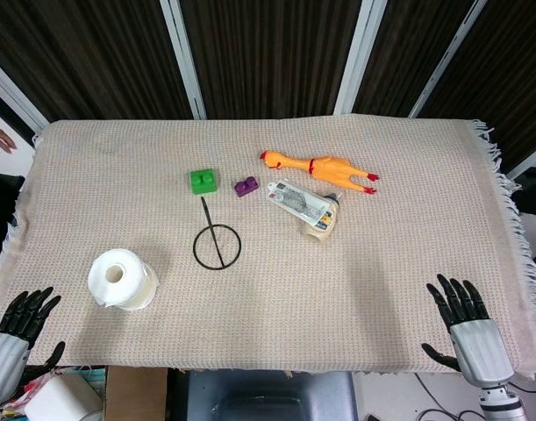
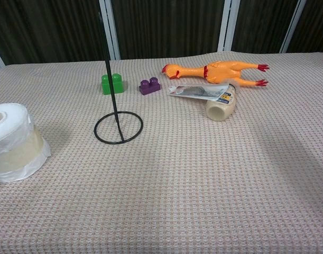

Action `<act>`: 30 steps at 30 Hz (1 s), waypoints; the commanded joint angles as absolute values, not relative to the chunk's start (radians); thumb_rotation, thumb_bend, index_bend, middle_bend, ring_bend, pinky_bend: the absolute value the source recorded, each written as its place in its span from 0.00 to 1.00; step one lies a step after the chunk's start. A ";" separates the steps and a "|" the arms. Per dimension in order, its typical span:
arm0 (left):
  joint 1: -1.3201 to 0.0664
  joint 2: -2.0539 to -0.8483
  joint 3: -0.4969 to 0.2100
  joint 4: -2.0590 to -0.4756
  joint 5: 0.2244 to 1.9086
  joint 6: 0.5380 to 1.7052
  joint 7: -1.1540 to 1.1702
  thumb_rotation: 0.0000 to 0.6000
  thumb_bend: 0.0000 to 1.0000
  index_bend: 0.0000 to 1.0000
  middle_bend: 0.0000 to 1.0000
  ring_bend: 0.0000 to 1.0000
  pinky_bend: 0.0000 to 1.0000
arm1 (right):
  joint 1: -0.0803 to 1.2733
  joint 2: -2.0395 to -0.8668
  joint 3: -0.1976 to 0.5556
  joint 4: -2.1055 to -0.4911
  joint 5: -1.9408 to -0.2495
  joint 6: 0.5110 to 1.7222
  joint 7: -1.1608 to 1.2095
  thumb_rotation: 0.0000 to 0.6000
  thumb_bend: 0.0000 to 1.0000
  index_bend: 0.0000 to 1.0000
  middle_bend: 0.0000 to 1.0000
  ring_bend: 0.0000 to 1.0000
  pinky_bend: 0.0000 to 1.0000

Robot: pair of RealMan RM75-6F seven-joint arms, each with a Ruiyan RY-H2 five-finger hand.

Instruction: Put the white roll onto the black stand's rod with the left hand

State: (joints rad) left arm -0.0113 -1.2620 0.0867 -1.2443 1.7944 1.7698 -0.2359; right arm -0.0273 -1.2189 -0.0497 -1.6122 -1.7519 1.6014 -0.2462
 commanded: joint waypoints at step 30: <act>-0.176 -1.578 -0.027 -1.006 1.578 1.530 -0.841 1.00 0.30 0.00 0.00 0.00 0.00 | -0.025 -1.187 -0.051 -1.627 -1.740 1.592 -0.206 1.00 0.05 0.00 0.00 0.00 0.00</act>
